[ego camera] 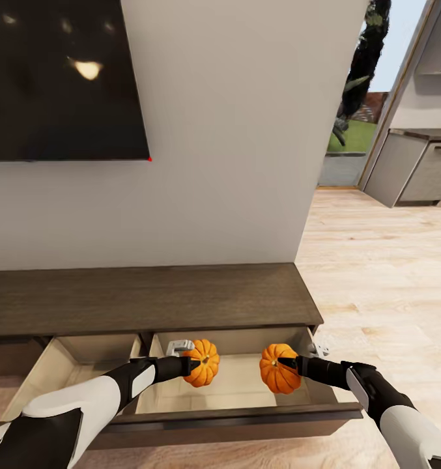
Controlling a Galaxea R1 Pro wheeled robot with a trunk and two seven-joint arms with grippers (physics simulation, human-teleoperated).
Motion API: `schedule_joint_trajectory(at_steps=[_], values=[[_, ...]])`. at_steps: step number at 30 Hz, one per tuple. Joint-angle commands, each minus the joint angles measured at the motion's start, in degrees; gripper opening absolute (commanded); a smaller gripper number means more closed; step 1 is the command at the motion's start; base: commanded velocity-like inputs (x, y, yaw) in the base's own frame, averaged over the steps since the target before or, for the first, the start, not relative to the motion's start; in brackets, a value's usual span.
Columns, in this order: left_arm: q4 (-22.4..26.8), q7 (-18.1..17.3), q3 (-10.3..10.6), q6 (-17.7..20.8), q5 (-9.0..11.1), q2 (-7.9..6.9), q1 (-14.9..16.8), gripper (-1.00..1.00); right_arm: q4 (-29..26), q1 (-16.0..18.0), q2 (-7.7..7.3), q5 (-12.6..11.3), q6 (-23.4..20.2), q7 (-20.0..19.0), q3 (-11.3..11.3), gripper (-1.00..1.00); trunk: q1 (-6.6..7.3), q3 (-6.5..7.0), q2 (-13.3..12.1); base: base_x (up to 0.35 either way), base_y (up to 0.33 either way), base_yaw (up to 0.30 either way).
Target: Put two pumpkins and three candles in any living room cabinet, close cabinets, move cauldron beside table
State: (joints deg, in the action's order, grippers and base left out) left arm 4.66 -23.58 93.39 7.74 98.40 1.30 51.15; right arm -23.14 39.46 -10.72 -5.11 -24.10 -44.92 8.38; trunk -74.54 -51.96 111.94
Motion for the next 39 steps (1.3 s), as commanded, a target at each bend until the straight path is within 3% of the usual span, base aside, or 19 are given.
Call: schedule_joint_trajectory(at_steps=[1,8,21,27,32,39], values=[[0.0,0.0,-0.1,0.0,0.0,0.00,0.0,-1.00,0.0,0.0,0.00,-0.1,-0.1,-0.1,0.0,-1.00,-0.23,-0.18,0.4,0.000,0.000,0.000],[0.1,-0.2,-0.1,0.2,0.0,0.18,0.0,-1.00,-0.1,0.0,-0.17,-0.2,-0.2,-2.4,0.0,-1.00,-1.76,-1.44,3.2,0.000,0.000,0.000],[0.0,-0.3,-0.1,-0.1,0.1,-0.23,0.0,-1.00,-0.5,0.0,-0.12,0.1,-0.2,-2.1,0.0,-1.00,-4.62,-3.77,8.4,0.000,0.000,0.000],[-0.1,-0.5,-0.1,-0.2,0.3,-0.95,0.0,-1.00,-0.6,0.0,-0.18,0.0,-0.1,-2.1,0.1,-1.00,-4.62,-3.77,8.4,0.000,0.000,0.000],[-0.4,-0.5,-0.4,-0.4,0.5,-2.71,0.1,-1.00,-0.7,0.0,-0.17,0.0,-0.1,-2.1,0.1,-1.00,-4.62,-3.77,8.4,0.024,0.000,0.000],[-0.2,-0.3,-0.3,-0.6,0.5,-2.71,0.0,-1.00,-0.6,0.0,-0.09,0.0,-0.1,-2.0,0.1,-1.00,-4.62,-3.77,8.4,0.111,0.000,0.000]])
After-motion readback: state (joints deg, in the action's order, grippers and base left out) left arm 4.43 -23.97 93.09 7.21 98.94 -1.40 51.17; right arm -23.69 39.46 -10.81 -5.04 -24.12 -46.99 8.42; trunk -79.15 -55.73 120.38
